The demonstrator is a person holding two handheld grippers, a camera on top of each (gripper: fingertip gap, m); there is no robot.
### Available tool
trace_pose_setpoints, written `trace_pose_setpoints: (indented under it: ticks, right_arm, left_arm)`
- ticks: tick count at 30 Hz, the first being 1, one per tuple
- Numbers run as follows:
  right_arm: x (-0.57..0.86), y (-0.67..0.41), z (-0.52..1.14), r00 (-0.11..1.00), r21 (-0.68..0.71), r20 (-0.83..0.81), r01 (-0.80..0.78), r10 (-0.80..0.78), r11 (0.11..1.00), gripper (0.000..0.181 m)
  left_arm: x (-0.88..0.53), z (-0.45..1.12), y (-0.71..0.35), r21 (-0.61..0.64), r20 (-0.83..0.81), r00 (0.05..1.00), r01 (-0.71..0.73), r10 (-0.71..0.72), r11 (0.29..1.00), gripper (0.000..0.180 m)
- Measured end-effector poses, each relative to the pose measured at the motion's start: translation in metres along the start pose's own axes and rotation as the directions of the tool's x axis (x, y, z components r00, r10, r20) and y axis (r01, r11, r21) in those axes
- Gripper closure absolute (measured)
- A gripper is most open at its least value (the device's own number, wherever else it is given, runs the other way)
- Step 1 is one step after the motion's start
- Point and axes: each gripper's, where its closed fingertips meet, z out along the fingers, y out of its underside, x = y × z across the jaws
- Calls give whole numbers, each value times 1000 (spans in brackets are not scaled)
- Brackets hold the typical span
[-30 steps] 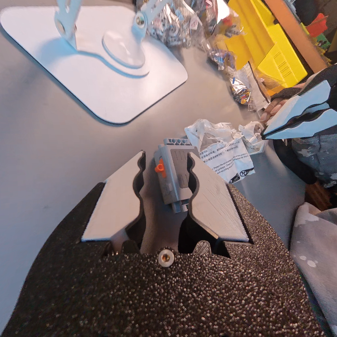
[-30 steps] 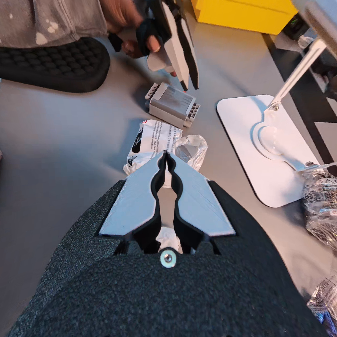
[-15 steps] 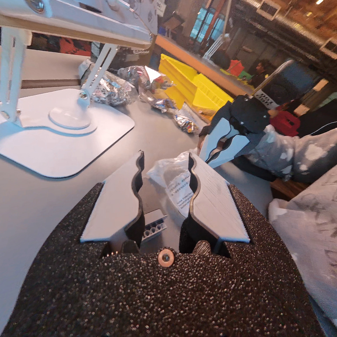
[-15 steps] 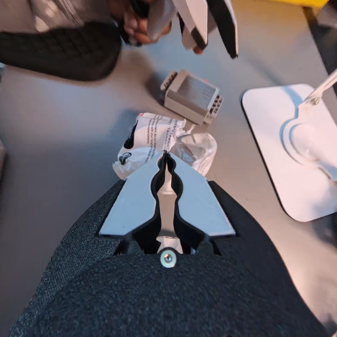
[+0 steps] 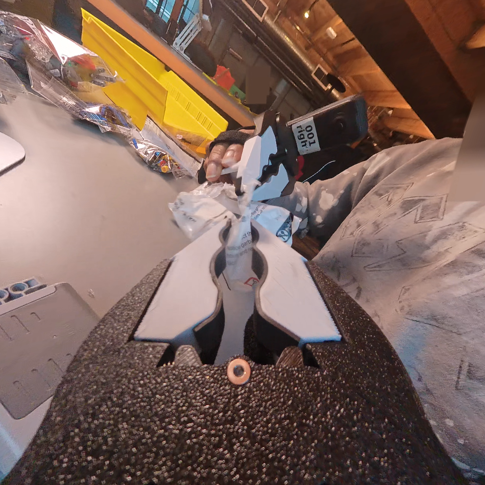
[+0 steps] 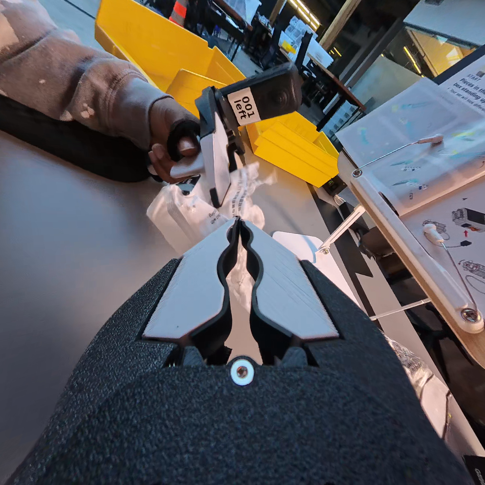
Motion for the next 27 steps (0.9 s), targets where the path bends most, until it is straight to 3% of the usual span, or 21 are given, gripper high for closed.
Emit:
trace_pose_setpoints:
  ticks: [5, 8, 11, 13, 15, 18, 21, 23, 27]
  right_arm:
    - [14, 7, -5, 996, 30, -37, -75, 76, 997, 175]
    - [22, 10, -9, 969, 57, 16, -248, 248, 967, 135]
    - [21, 29, -5, 897, -27, 84, -432, 433, 901, 91]
    - [16, 38, -2, 861, -77, 110, -490, 496, 868, 80]
    - [12, 35, 0, 829, -72, 141, -537, 541, 841, 86]
    - [5, 18, -5, 824, -22, 218, -532, 523, 847, 139]
    - [10, 7, -10, 893, 46, 173, -429, 416, 902, 170]
    - [7, 4, -9, 944, 49, 129, -312, 304, 949, 178]
    - [-7, 8, 2, 986, -13, 85, -144, 145, 989, 176]
  left_arm:
    - [-11, -3, -3, -13, 124, 986, -109, 110, 994, 180]
    - [-18, -9, -4, -35, 203, 960, -189, 192, 981, 180]
    - [-18, -11, -7, -56, 238, 926, -287, 292, 956, 180]
    - [-11, -9, -9, -59, 232, 904, -356, 360, 933, 180]
    - [-7, -5, -7, -75, 229, 880, -410, 416, 909, 180]
    - [-5, -2, -5, -81, 222, 877, -419, 426, 904, 180]
    - [-17, -5, -6, -67, 250, 917, -304, 310, 950, 180]
    - [-28, -8, -7, -41, 283, 934, -215, 218, 976, 180]
    - [-34, -8, -8, 6, 290, 950, -126, 119, 992, 180]
